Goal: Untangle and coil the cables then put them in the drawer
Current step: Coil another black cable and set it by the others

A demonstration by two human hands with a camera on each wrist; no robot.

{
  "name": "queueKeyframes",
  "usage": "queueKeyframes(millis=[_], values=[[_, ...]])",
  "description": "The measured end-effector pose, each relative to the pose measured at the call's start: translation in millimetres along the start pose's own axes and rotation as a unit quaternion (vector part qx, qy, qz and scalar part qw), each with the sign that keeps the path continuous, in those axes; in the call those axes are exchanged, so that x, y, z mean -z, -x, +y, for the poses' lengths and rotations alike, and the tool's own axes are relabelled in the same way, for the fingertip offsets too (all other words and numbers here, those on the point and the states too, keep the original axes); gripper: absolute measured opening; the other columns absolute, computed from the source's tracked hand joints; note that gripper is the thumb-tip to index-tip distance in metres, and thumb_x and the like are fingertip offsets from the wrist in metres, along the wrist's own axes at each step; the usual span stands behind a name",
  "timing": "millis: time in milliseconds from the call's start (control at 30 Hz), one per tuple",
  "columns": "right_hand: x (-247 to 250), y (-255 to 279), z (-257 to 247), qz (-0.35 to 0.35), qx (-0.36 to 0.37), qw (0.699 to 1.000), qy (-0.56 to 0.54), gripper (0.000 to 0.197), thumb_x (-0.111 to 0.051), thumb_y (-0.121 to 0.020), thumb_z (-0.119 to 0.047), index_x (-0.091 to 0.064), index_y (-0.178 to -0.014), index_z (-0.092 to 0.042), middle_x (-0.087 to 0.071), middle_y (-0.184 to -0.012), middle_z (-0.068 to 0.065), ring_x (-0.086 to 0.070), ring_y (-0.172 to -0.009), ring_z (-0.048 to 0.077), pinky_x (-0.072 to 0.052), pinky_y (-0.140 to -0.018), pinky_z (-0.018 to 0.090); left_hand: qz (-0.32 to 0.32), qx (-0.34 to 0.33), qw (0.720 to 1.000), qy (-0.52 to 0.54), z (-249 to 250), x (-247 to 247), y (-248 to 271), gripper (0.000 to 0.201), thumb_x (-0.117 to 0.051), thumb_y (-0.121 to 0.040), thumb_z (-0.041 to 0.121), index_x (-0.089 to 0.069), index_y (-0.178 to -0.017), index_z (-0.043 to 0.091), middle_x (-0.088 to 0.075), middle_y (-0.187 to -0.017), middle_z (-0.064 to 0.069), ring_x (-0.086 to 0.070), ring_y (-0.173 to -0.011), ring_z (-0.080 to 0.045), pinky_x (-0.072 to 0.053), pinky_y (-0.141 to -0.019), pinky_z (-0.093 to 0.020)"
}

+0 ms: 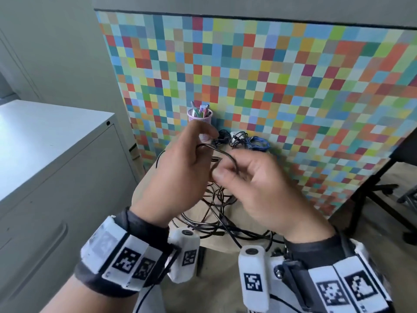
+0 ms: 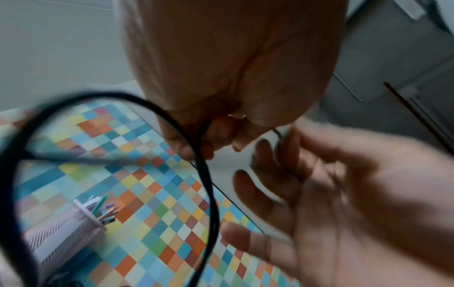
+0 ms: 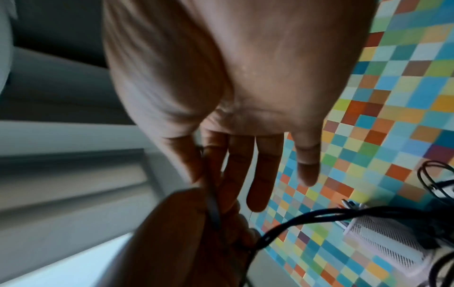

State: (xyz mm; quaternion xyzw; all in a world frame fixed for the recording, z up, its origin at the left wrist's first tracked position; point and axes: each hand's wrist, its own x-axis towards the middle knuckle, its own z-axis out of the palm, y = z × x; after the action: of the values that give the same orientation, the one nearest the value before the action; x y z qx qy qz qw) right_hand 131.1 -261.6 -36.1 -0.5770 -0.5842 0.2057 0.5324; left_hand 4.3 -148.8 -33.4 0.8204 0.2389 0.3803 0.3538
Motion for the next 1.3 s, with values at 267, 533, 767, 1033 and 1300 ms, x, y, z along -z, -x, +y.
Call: queueKeyframes(millis=[267, 533, 767, 1033, 1300], values=[[45, 4, 10, 0.115, -0.055, 0.992, -0.023, 0.015, -0.08, -0.081, -0.03, -0.075, -0.079, -0.017, -0.05, -0.053, 0.001, -0.037, -0.045, 0.006, -0.035, -0.048, 0.018, -0.053, 0.031, 0.996, 0.067, -16, 38, 5, 0.026, -0.081, -0.087, 0.018, -0.067, -0.066, 0.012, -0.052, -0.053, 0.003, -0.038, -0.05, -0.009, -0.032, -0.047, -0.019], [94, 12, 28, 0.22, -0.124, 0.95, 0.184, 0.012, -0.088, -0.079, -0.026, -0.076, -0.075, -0.022, -0.067, -0.06, -0.021, -0.059, -0.056, -0.003, -0.046, -0.064, 0.02, 0.092, 0.052, 0.97, 0.218, -34, 83, -2, 0.02, -0.058, -0.075, 0.012, -0.055, -0.056, 0.018, -0.041, -0.051, 0.0, -0.031, -0.051, -0.018, -0.026, -0.048, -0.024], [64, 6, 18, 0.06, -0.138, 0.971, 0.187, 0.053, -0.084, -0.077, -0.04, -0.065, -0.127, -0.043, -0.07, -0.111, -0.016, -0.062, -0.107, -0.008, -0.044, -0.094, 0.017, -0.004, 0.011, 0.998, 0.064, -18, 58, -2, 0.013, -0.07, -0.095, 0.026, -0.076, -0.086, 0.017, -0.067, -0.068, 0.001, -0.05, -0.06, -0.007, -0.04, -0.06, -0.022], [6, -13, -3, 0.038, -0.032, 0.998, 0.025, 0.015, -0.067, -0.1, -0.022, -0.078, -0.105, -0.031, -0.076, -0.081, -0.004, -0.069, -0.072, 0.013, -0.054, -0.063, 0.03, -0.076, -0.021, 0.997, 0.001, -6, 22, -1, 0.028, -0.072, -0.096, 0.036, -0.067, -0.073, 0.021, -0.049, -0.053, 0.009, -0.036, -0.048, -0.008, -0.032, -0.048, -0.025], [48, -1, 2, 0.198, 0.044, 0.973, 0.112, 0.02, -0.072, -0.096, -0.016, -0.074, -0.087, -0.034, -0.077, -0.089, -0.019, -0.07, -0.078, 0.001, -0.053, -0.072, 0.014, -0.091, 0.013, 0.99, -0.111, -35, 28, -1, 0.038, -0.069, -0.094, 0.039, -0.058, -0.068, 0.013, -0.06, -0.065, -0.003, -0.053, -0.064, -0.022, -0.047, -0.066, -0.038]])
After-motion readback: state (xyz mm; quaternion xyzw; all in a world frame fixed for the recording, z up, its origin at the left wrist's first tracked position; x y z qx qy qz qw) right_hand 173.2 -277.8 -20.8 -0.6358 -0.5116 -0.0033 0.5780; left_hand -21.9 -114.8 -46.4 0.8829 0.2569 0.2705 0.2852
